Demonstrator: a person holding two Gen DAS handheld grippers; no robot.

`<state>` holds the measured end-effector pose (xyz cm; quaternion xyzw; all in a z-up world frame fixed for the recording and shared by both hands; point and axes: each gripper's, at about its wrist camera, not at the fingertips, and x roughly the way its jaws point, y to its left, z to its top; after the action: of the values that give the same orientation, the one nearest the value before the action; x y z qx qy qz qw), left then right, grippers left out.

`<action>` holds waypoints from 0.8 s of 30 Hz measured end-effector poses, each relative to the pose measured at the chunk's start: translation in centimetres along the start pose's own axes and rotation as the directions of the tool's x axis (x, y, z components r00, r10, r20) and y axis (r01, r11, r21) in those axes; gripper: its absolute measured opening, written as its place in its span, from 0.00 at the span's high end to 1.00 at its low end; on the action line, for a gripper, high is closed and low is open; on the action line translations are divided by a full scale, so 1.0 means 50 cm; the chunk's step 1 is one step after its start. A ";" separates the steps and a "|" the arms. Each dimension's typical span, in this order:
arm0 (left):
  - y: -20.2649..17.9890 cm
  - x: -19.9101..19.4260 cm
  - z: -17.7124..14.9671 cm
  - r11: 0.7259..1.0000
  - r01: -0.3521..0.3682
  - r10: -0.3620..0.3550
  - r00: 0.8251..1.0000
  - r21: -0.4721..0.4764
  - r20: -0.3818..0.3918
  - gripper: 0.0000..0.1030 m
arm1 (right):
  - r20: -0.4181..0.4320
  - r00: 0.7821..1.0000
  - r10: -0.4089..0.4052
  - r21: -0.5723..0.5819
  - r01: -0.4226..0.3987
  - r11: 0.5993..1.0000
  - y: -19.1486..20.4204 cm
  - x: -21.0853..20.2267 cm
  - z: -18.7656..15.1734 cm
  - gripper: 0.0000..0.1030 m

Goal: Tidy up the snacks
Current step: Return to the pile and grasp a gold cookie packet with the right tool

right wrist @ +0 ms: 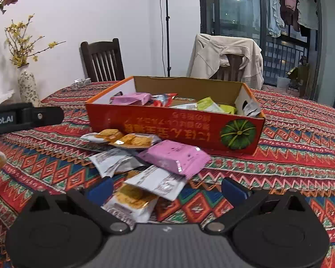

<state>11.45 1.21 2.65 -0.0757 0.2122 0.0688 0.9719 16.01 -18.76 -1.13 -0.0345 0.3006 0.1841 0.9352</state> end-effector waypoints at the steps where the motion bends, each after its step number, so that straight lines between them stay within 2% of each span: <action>1: 0.005 -0.004 -0.002 1.000 0.005 -0.005 1.000 0.001 0.003 0.00 | -0.008 1.000 -0.001 0.003 0.001 1.000 0.004 0.002 -0.002 0.00; 6: 0.027 -0.008 -0.006 0.999 0.022 -0.021 1.000 0.036 -0.014 0.00 | -0.062 0.998 0.011 0.055 -0.007 0.998 0.029 0.036 -0.014 0.03; 10: 0.037 -0.008 -0.012 0.998 -0.008 0.010 1.000 0.063 -0.027 0.00 | -0.096 0.995 0.001 0.086 0.007 0.996 0.049 0.070 -0.023 0.11; 13: 0.053 -0.018 -0.023 1.000 -0.010 0.011 1.000 0.024 -0.023 0.00 | -0.106 0.993 -0.055 0.051 0.061 0.997 0.067 0.084 -0.019 0.21; 16: 0.065 -0.021 -0.036 1.000 -0.010 0.010 0.999 -0.011 -0.033 0.00 | -0.102 0.993 -0.057 0.000 0.057 0.998 0.083 0.088 -0.018 0.33; 18: 0.071 -0.022 -0.043 1.000 -0.017 0.016 0.999 -0.023 -0.039 0.00 | -0.096 0.995 -0.035 -0.013 0.034 0.999 0.087 0.082 -0.019 0.46; 19: 0.075 -0.024 -0.045 0.999 -0.020 0.019 0.999 -0.033 -0.042 0.00 | -0.096 0.995 -0.028 -0.022 0.026 0.999 0.087 0.077 -0.019 0.57; 20: 0.079 -0.026 -0.046 0.999 -0.013 0.011 0.999 -0.039 -0.043 0.00 | -0.095 0.995 -0.026 -0.027 0.023 0.999 0.086 0.070 -0.020 0.61; 24: 0.076 -0.032 -0.038 1.000 0.012 -0.012 0.998 0.010 -0.056 0.00 | -0.048 0.999 0.007 -0.002 -0.007 1.000 0.067 0.025 -0.036 0.62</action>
<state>8.62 4.42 1.15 -0.0736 0.2390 0.0598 0.9664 14.74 -15.54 -3.18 -0.0389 0.3228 0.1867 0.9271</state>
